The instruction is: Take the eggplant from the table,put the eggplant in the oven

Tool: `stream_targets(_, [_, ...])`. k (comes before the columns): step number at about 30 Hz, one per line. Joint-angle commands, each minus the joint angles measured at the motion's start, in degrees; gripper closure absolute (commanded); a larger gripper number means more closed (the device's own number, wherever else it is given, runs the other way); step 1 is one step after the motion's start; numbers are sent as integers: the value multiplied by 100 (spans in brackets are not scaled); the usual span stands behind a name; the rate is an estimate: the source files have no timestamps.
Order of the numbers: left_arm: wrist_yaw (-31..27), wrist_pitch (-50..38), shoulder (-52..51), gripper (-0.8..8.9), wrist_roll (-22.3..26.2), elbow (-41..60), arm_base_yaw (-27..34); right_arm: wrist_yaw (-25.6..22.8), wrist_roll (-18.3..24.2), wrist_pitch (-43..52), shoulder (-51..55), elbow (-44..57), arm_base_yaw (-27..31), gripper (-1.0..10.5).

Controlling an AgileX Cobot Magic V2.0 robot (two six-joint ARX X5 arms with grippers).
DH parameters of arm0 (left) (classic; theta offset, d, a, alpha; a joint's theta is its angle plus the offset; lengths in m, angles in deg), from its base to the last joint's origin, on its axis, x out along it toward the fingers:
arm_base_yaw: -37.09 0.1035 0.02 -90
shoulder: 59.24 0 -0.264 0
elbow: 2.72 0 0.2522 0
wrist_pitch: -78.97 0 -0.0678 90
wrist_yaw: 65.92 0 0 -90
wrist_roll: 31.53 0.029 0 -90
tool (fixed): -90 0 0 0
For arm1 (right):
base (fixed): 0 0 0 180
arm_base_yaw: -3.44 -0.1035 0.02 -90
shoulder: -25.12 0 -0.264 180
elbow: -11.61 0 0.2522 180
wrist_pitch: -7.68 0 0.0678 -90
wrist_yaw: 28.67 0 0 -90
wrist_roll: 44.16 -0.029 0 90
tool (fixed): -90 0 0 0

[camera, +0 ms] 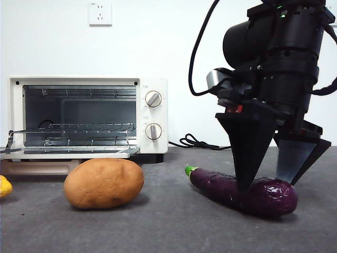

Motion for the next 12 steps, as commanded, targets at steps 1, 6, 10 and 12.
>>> stream_targets(1, [7, -17, -15, 819, 4, 9, 17, -20, -63, 28, -85, 142, -15, 606])
stream_targets(6, [4, -17, -4, 819, 24, 9, 17, -20, -170, 201, -85, 341, -15, 719])
stream_targets(10, [4, -28, 2, 819, 26, 11, 17, -22, -201, 249, -85, 376, -13, 743])
stream_targets(12, [4, -37, 20, 819, 26, 11, 17, -20, -208, 243, -85, 376, -15, 838])
